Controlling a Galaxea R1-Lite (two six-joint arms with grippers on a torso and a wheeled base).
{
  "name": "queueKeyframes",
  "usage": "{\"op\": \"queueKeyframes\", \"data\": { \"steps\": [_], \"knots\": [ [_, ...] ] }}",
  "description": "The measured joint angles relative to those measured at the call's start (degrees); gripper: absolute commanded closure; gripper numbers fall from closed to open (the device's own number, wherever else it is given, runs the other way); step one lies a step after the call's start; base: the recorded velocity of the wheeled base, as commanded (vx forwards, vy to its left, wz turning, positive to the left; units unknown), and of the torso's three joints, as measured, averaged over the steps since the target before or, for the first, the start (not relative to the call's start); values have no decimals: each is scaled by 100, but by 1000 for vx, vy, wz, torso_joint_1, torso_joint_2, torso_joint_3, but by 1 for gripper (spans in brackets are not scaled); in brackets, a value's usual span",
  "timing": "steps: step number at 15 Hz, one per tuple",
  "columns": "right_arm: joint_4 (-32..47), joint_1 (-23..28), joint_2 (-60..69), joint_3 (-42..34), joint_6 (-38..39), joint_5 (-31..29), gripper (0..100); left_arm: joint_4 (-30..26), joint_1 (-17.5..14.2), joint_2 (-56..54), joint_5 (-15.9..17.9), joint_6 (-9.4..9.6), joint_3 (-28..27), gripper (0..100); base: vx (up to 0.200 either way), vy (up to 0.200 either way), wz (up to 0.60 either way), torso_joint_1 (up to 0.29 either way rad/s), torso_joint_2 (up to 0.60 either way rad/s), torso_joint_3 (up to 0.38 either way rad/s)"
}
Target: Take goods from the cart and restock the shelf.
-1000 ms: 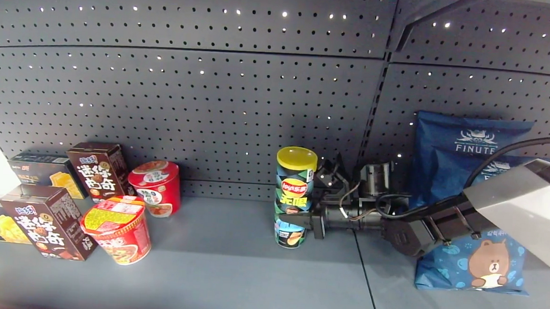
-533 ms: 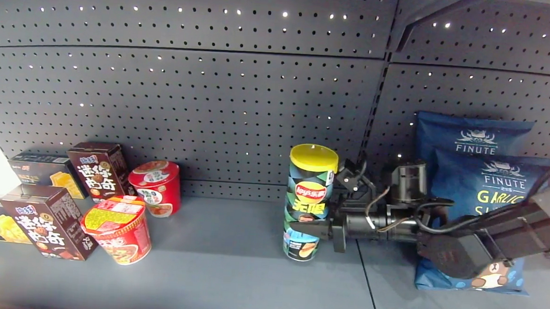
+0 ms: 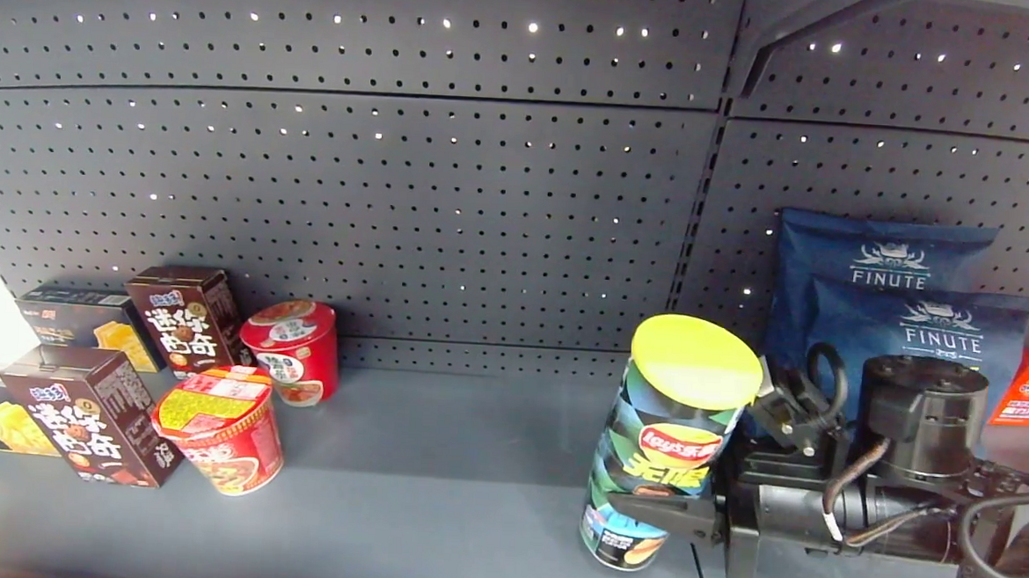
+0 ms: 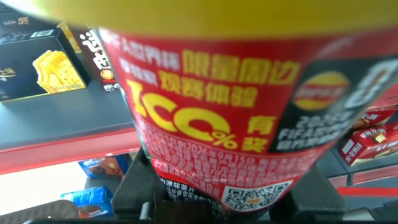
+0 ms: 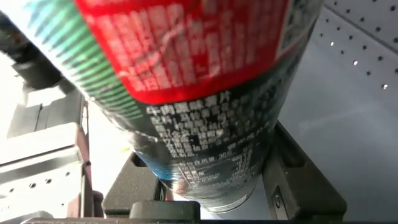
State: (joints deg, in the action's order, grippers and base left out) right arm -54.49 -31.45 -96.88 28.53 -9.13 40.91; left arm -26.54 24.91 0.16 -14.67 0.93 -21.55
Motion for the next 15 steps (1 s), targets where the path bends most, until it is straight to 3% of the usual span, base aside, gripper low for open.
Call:
{"op": "queueKeyframes", "data": {
  "steps": [4,15],
  "knots": [
    [-156,-105,9,-297,21,4,100,2,-10,-2,-5,0,-22,100,0,0,0,0,0,0],
    [-315,-267,-847,232,21,2,100,-9,9,-5,-5,-9,66,100,0,0,0,0,0,0]
  ]
}}
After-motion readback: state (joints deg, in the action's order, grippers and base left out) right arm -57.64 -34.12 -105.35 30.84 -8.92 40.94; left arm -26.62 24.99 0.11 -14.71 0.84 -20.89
